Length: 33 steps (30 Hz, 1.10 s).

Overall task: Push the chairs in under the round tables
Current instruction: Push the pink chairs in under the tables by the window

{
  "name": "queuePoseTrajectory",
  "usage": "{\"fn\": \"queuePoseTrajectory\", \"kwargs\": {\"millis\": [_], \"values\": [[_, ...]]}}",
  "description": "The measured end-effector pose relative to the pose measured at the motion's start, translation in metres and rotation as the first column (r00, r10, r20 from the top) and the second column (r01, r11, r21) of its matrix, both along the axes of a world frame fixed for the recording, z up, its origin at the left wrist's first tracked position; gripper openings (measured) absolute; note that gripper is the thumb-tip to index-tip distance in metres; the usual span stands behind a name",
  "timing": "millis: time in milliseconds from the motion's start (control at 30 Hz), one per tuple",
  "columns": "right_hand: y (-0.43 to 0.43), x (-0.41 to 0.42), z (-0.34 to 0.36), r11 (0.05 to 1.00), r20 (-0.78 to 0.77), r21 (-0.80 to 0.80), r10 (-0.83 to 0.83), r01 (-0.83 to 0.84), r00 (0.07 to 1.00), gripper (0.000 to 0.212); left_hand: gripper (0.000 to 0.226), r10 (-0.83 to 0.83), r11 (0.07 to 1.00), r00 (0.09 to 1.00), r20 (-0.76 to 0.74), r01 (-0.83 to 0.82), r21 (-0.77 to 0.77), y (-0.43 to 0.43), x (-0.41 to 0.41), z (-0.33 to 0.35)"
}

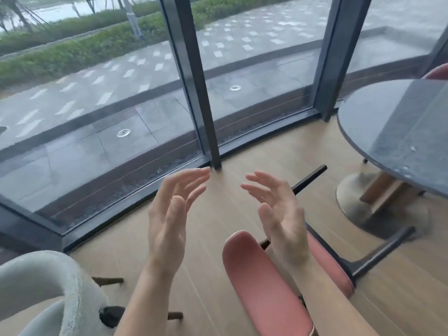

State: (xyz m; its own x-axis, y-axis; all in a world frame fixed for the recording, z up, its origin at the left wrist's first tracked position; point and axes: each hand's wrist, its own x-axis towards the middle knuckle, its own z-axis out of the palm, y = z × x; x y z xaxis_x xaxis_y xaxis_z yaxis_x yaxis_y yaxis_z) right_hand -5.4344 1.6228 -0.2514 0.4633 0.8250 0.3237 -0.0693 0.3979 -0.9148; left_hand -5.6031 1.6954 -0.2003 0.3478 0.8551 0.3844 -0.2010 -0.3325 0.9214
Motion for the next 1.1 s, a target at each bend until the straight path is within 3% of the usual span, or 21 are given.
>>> {"fn": "queuePoseTrajectory", "kwargs": {"millis": [233,367,500,600,733,867,1100], "values": [[0.025,-0.013,-0.024,0.965,-0.004,-0.066,-0.254,0.253,0.967,0.081,0.058,-0.268,0.961,0.963,0.026,0.269,-0.067,0.068,0.019,-0.048],[0.037,-0.037,-0.063,0.889,0.029,-0.116,-0.442,0.442,0.896,0.081,0.059,-0.431,0.894,0.899,0.072,0.437,-0.099,0.105,0.022,-0.103],[0.037,-0.066,-0.118,0.822,-0.016,-0.212,-0.543,0.528,0.839,0.079,0.059,-0.519,0.830,0.852,0.074,0.522,-0.197,0.117,0.021,-0.167],[0.027,-0.081,-0.172,0.781,-0.031,-0.255,-0.597,0.571,0.802,0.082,0.058,-0.567,0.784,0.821,0.070,0.564,-0.257,0.107,0.017,-0.226],[0.015,-0.090,-0.266,0.729,-0.044,-0.285,-0.659,0.622,0.751,0.053,0.058,-0.633,0.726,0.774,0.003,0.595,-0.345,0.084,0.011,-0.319],[0.010,-0.102,-0.359,0.692,-0.095,-0.312,-0.705,0.651,0.703,0.055,0.058,-0.643,0.724,0.763,-0.067,0.576,-0.378,0.070,0.001,-0.407],[0.005,-0.128,-0.473,0.665,-0.215,-0.378,-0.740,0.644,0.637,0.056,0.058,-0.651,0.702,0.746,-0.138,0.522,-0.485,0.065,-0.001,-0.499]]}}
